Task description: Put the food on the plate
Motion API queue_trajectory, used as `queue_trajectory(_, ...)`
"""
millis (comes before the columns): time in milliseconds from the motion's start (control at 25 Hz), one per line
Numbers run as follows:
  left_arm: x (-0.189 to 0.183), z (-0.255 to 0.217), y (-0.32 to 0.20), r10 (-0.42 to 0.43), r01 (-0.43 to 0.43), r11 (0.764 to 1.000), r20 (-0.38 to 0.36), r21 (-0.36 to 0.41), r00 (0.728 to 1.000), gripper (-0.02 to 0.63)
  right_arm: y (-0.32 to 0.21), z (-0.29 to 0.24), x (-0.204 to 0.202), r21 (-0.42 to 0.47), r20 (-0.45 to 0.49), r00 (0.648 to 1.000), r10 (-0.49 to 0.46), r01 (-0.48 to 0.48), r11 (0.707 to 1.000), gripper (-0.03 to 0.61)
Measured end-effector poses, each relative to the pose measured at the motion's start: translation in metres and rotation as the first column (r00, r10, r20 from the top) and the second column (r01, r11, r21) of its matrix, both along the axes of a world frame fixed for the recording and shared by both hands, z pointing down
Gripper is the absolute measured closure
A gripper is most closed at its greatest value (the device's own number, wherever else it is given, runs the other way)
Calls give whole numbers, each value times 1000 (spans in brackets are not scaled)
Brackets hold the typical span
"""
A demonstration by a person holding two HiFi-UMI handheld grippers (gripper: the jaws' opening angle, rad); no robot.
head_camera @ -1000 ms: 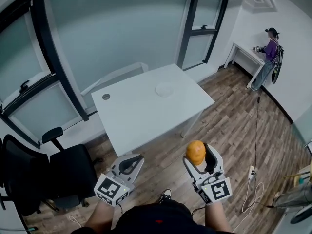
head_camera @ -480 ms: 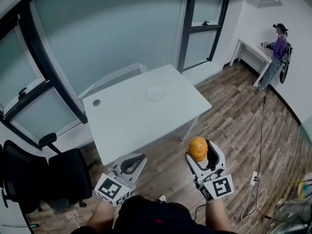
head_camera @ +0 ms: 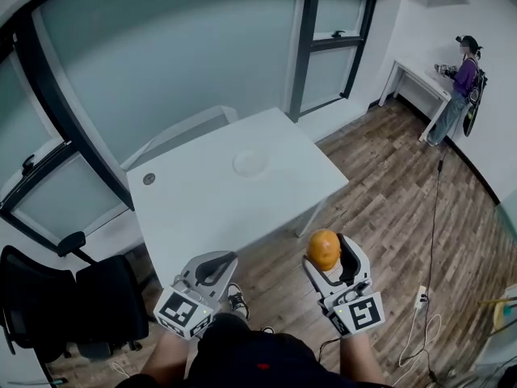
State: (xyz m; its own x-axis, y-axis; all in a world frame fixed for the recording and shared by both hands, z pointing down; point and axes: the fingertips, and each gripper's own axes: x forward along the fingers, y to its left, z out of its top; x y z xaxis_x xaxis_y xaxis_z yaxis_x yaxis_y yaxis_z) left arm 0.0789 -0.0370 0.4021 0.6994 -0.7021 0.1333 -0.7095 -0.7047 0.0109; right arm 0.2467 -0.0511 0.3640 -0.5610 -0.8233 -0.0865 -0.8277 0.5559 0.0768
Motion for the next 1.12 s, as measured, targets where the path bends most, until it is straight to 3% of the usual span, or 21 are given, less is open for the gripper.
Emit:
queue_trajectory(280,-1,2,-82,35,-35,999,-27,17,999,578,-67,8,-5,-17,-44,999,28,-29,999,222)
queue_trajectory(640,-62,7,-186,-5,5,1000,-41,8,999,578,-177,8,-67,-17,-71,997,-14,13,1000,223)
queue_trajectory(1120,-126,8,-265,-48,48,999,-41,-6,998,578,-274,20,-129,-54,-98,993,-58,53,997,222)
